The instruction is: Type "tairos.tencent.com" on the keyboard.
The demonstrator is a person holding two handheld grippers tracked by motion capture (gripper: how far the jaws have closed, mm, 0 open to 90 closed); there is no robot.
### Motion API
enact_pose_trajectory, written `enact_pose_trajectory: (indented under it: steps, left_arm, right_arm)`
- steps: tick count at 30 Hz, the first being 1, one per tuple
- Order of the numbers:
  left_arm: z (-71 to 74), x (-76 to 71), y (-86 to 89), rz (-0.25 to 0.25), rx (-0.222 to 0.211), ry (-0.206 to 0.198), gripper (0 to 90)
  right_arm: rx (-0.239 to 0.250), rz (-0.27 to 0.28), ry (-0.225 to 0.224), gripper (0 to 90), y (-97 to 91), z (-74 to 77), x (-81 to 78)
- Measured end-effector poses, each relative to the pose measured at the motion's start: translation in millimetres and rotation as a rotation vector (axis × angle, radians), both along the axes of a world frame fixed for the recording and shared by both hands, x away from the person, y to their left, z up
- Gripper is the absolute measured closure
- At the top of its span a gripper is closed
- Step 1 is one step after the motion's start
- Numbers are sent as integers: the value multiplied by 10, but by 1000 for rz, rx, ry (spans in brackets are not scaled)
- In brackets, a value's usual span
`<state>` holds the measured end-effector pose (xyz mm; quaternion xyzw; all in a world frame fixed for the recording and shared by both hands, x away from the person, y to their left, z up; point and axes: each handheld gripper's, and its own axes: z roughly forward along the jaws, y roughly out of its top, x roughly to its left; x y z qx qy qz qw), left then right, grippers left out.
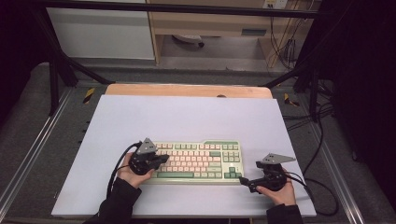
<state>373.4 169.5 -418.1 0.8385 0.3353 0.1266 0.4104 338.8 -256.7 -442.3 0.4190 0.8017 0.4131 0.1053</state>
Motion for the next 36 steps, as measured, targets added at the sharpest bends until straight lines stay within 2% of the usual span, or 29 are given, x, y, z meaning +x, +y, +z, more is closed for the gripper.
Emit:
enact_pose_trajectory:
  steps: [22, 36]
  left_arm:
    - [-26, -108, 436, 53, -9, 2, 899]
    - [-83, -85, 481, 70, 0, 8, 899]
  right_arm:
    - [-3, 0, -1, 6, 1, -2, -1]
    - [-2, 0, 2, 6, -1, 2, -3]
